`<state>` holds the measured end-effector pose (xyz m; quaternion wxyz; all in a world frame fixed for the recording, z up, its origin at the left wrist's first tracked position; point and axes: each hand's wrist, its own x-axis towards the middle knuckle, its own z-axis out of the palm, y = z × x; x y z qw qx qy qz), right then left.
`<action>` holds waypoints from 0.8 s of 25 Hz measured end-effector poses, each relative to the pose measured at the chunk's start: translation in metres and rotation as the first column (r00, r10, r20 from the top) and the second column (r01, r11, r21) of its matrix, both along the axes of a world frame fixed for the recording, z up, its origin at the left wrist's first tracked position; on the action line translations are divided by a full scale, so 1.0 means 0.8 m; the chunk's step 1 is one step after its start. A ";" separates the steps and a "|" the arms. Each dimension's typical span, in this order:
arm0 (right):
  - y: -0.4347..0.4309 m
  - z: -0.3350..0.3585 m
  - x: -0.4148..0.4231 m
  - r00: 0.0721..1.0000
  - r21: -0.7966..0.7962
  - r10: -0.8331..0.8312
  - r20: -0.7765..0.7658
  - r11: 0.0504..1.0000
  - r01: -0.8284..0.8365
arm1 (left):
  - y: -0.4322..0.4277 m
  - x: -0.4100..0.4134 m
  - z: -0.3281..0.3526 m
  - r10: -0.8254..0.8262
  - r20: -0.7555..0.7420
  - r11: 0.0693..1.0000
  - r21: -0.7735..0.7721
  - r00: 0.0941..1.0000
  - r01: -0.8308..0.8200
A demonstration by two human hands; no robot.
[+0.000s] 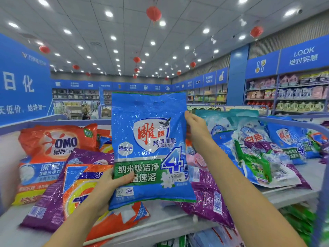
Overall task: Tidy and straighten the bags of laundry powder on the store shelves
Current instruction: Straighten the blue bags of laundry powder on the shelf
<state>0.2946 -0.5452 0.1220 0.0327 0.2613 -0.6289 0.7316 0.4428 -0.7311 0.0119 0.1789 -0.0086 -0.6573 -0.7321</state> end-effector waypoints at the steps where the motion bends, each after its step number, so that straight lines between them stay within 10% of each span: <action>1: 0.002 -0.008 0.008 0.994 0.031 0.076 0.083 0.996 -0.079 | -0.005 0.004 -0.002 0.014 0.000 1.000 0.003 1.000 -0.014; 14: 0.021 -0.067 0.093 0.976 0.040 0.171 0.136 0.983 -0.178 | -0.003 0.035 0.002 0.085 -0.095 0.996 0.033 0.992 -0.082; 20: 0.122 -0.113 0.133 0.987 0.261 -0.139 0.078 0.959 0.114 | 0.089 -0.001 0.003 -0.037 -0.115 0.997 0.061 0.993 0.044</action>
